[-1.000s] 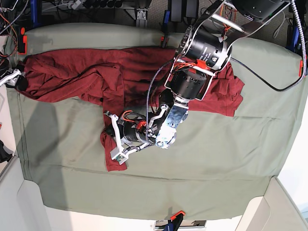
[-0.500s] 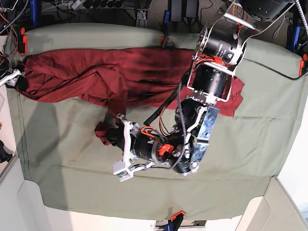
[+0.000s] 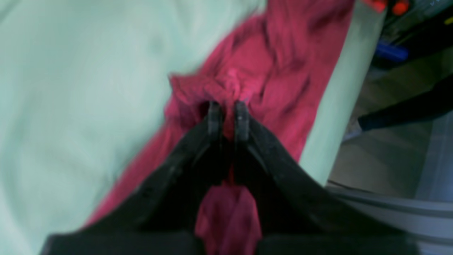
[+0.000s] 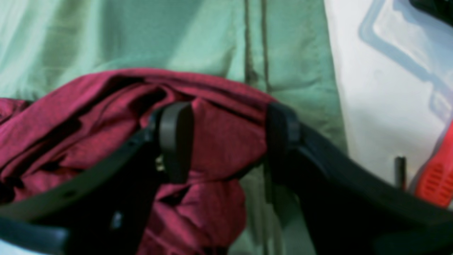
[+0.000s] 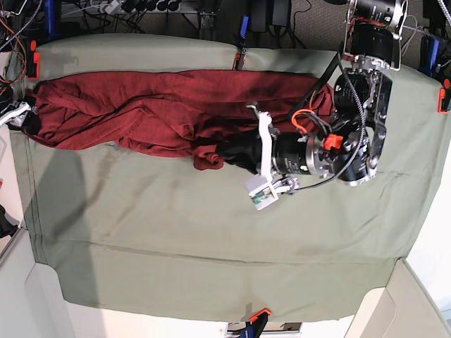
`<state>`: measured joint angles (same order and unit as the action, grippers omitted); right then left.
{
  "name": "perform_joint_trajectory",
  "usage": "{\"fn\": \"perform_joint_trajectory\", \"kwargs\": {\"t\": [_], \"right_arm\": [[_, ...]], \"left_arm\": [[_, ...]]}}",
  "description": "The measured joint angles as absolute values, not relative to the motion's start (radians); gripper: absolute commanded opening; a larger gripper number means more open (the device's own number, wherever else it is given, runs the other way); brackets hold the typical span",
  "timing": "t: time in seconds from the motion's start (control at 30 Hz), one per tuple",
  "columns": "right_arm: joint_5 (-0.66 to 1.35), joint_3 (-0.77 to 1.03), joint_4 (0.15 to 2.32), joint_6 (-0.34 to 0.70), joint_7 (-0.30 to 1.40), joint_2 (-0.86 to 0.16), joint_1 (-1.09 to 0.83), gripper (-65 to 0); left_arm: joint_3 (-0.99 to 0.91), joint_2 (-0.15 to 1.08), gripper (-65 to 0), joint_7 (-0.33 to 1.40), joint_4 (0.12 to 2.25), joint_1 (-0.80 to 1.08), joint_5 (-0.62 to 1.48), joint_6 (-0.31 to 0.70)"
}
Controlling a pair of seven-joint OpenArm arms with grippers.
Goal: Fold the T-shirt properly
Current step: 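Drag the sleeve cuff with the left gripper up onto the shirt body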
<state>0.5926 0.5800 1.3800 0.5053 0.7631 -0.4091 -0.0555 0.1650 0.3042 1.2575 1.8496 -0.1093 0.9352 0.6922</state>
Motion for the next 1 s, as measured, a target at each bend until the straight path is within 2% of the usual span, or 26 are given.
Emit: {"fn": "perform_joint_trajectory", "kwargs": {"t": [0.27, 0.4, 0.43, 0.47, 0.63, 0.77, 0.9, 1.0], "right_arm": [[0.591, 0.58, 1.38, 0.505, 0.76, -0.407, -0.056, -32.1], [0.595, 0.58, 1.38, 0.505, 0.763, -0.407, -0.055, -32.1], [0.595, 0.58, 1.38, 0.505, 0.762, -0.407, -0.055, -32.1], [0.595, 0.58, 1.38, 0.505, 0.762, -0.407, -0.055, -32.1], [0.591, 0.58, 1.38, 0.505, 0.76, -0.407, -0.055, -32.1], [0.597, 0.58, 1.38, 0.506, 0.761, -0.407, -0.056, -32.1], [0.594, 0.58, 1.38, 0.505, 0.76, -0.403, -0.055, -32.1], [0.593, 0.58, 1.38, 0.505, 0.763, -0.395, -0.056, -32.1]], "left_arm": [[-0.018, 0.298, -64.4, 1.25, 1.863, 0.012, 0.997, 0.693], [-0.037, 0.298, -36.1, 1.305, 1.863, 0.078, 1.03, 0.692], [-0.037, 0.297, -31.5, 1.309, 1.863, 0.085, 1.031, 0.692], [-0.037, 0.296, -29.9, 1.309, 1.863, 0.091, 1.032, 0.692], [-0.037, 0.297, -29.9, 1.308, 1.863, 0.138, 1.031, 0.692], [-0.037, 0.297, -29.9, 1.135, 1.863, 0.099, 0.973, 0.693], [-0.037, 0.296, -29.9, 0.956, 1.845, 0.07, 0.753, 0.693], [-0.036, 0.296, -29.9, 0.942, 1.798, 0.065, 0.71, 0.692]]}}
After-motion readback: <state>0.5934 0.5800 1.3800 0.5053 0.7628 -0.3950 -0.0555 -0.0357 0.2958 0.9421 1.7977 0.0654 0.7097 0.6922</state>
